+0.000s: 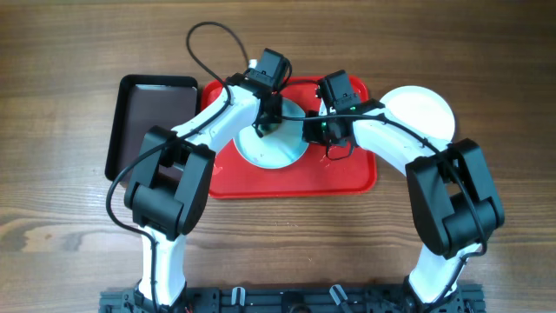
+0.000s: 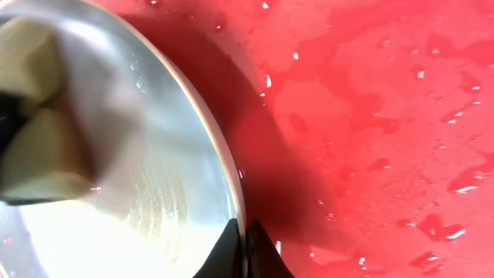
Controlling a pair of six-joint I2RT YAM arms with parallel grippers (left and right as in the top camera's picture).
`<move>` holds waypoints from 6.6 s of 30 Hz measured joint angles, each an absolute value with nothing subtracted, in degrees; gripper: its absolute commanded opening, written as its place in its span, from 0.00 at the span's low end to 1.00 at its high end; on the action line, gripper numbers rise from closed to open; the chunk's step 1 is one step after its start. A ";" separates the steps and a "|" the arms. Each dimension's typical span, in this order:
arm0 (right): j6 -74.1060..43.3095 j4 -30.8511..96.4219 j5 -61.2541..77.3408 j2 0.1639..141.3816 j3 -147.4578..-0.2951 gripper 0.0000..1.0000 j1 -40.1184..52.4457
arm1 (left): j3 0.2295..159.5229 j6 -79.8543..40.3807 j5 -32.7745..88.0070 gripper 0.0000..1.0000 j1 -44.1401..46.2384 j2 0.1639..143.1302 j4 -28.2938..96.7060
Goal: Clean dirty plates on tray and stack at the side
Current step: 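Scrub the plate surface with the sponge in the left gripper, then keep scrubbing around the plate with the left-gripper sponge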
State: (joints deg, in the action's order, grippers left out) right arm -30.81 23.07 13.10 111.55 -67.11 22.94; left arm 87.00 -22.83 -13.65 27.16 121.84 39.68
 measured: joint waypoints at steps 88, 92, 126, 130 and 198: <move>-28.16 19.18 28.03 115.31 -67.33 0.04 21.43 | 80.40 9.34 22.06 0.04 21.47 119.37 52.64; -28.21 19.18 28.10 115.31 -67.33 0.04 21.45 | 80.38 2.22 16.62 0.04 22.09 118.63 52.16; -37.43 18.76 25.85 115.39 -67.72 0.04 21.93 | 83.24 -69.71 -10.87 0.04 26.70 118.61 63.44; -37.17 18.79 24.88 115.31 -67.77 0.04 20.95 | 83.20 -70.39 -10.83 0.04 28.93 118.61 61.63; -36.16 19.22 21.56 114.91 -67.96 0.04 20.80 | 82.83 -50.26 -9.61 0.04 28.69 117.97 49.32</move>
State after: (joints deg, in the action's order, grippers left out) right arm -36.16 19.22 21.56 114.91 -67.96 20.80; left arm 82.83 -50.26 -9.61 28.69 117.97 49.32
